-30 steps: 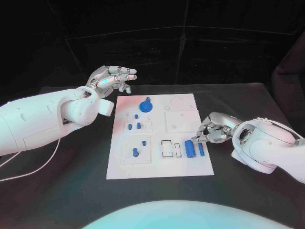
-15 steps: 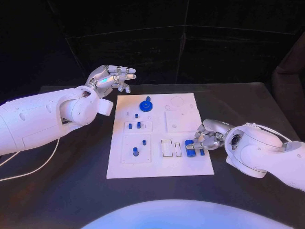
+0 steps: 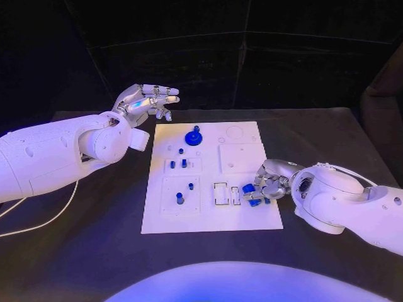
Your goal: Assemble the parts on the task board
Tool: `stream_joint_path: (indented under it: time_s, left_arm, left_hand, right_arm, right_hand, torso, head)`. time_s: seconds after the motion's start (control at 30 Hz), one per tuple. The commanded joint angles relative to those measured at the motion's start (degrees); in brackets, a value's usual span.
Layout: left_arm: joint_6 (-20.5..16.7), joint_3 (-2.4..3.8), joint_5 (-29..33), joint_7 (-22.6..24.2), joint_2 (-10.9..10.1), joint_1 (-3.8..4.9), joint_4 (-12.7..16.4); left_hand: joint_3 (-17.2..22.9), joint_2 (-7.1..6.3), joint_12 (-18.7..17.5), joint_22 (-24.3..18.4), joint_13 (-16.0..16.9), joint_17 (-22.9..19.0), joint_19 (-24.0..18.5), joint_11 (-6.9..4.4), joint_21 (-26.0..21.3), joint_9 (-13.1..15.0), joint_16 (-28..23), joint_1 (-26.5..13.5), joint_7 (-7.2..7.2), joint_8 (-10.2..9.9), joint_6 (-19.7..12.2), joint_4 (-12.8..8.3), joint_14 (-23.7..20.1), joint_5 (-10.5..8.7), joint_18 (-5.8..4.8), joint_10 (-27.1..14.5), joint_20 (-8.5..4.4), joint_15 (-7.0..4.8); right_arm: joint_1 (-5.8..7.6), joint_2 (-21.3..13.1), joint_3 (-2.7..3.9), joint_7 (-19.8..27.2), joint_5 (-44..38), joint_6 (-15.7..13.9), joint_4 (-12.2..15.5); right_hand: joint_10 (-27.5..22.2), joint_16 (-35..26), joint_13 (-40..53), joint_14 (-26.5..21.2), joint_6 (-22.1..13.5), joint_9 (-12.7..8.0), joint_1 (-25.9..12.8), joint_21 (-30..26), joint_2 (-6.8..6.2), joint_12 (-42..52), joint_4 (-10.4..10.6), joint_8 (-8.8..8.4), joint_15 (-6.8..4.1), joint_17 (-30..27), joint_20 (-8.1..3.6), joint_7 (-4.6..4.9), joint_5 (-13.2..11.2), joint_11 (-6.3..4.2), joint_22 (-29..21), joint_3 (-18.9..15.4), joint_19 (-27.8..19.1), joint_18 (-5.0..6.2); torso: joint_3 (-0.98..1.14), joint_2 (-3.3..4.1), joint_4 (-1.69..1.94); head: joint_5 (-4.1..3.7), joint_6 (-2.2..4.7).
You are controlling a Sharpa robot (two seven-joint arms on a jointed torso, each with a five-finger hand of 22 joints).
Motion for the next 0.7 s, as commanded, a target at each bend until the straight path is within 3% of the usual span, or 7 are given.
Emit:
stream_joint_path:
  time_s: [0.03,0.17,0.33,0.5,0.6,0.7]
  left_arm:
    - [0.81,0.05,0.18,0.21,-0.02,0.10,0.00]
    - [0.86,0.04,0.18,0.19,-0.03,0.10,-0.02]
    - [0.83,0.04,0.18,0.18,-0.12,0.09,-0.05]
    - [0.83,0.03,0.18,0.17,-0.13,0.09,-0.10]
    - [0.85,0.03,0.18,0.17,-0.03,0.09,-0.12]
    - [0.85,0.03,0.18,0.16,0.00,0.09,-0.09]
  left_hand:
    - [-0.21,0.08,0.27,-0.10,-0.06,-0.05,-0.26,0.25,-0.37,-0.09,-0.25,0.41,0.40,0.36,0.06,-0.27,-0.42,0.02,0.78,-0.22,0.02,0.06]
    - [-0.18,0.13,0.29,-0.10,-0.07,-0.11,-0.27,0.24,-0.38,-0.09,-0.27,0.46,0.39,0.37,0.06,-0.31,-0.45,0.03,0.79,-0.24,0.02,0.05]
    - [-0.16,0.15,0.31,-0.10,-0.07,-0.14,-0.28,0.23,-0.39,-0.09,-0.28,0.49,0.38,0.38,0.06,-0.33,-0.47,0.03,0.79,-0.24,0.02,0.05]
    - [-0.16,0.15,0.31,-0.10,-0.07,-0.14,-0.28,0.23,-0.39,-0.09,-0.28,0.49,0.38,0.38,0.06,-0.33,-0.47,0.03,0.79,-0.24,0.02,0.05]
    - [-0.16,0.15,0.31,-0.10,-0.07,-0.14,-0.28,0.23,-0.39,-0.09,-0.28,0.49,0.38,0.38,0.06,-0.33,-0.47,0.03,0.79,-0.24,0.02,0.05]
    - [-0.16,0.15,0.31,-0.10,-0.07,-0.14,-0.28,0.23,-0.39,-0.09,-0.28,0.49,0.38,0.38,0.06,-0.33,-0.47,0.03,0.79,-0.24,0.02,0.05]
  right_arm:
    - [-0.57,0.44,-0.41,-2.19,-1.66,1.94,-0.47]
    - [-0.66,0.58,-0.41,-2.74,-1.72,-0.16,-0.34]
    - [-0.70,-0.76,-0.40,-2.34,1.10,-6.40,1.85]
    - [-0.67,-2.29,-0.37,-0.83,3.95,-12.09,4.74]
    - [-0.65,-2.72,-0.35,0.26,5.34,-14.95,6.13]
    - [-0.64,-2.66,-0.33,0.82,6.15,-16.14,6.78]
  right_hand:
    - [4.38,0.22,12.18,4.67,-0.31,0.02,0.96,0.21,0.60,0.28,-0.36,-0.12,0.07,6.80,0.30,-0.01,0.43,0.05,0.28,0.07,0.94,-0.96]
    - [4.49,0.25,12.39,4.66,-0.16,0.38,1.47,0.28,1.62,0.47,-0.52,0.35,0.03,6.87,0.27,-0.09,1.81,-0.01,0.39,0.13,0.96,-0.98]
    - [4.23,0.24,12.06,4.64,0.09,0.82,2.27,0.33,3.01,0.03,-0.85,0.90,-0.10,6.93,0.16,-0.24,5.47,-0.16,0.52,0.17,0.97,-1.00]
    - [4.36,0.30,12.25,4.67,0.58,1.03,2.39,0.49,3.32,0.20,-0.95,1.24,-0.18,7.12,0.11,-0.40,6.10,-0.28,0.84,0.01,1.09,-1.06]
    - [4.44,0.35,12.34,4.70,0.97,1.15,2.23,0.60,3.50,0.29,-0.85,1.45,-0.26,7.27,0.06,-0.54,6.40,-0.40,1.05,-0.18,1.17,-1.09]
    - [4.45,0.36,12.36,4.70,1.16,1.20,2.13,0.63,3.58,0.30,-0.78,1.54,-0.32,7.30,0.01,-0.62,6.60,-0.47,1.11,-0.30,1.19,-1.10]
  torso:
    - [0.00,-0.02,0.04]
    - [-0.01,-0.06,0.03]
    - [0.01,-0.05,-0.08]
    - [-0.13,-0.11,-0.08]
    - [-0.07,-0.08,0.04]
    - [-0.05,-0.02,0.08]
  head:
    - [0.02,-0.06]
    - [0.08,-0.01]
    - [0.39,0.05]
    - [0.09,0.17]
    - [0.10,0.33]
    - [0.11,0.42]
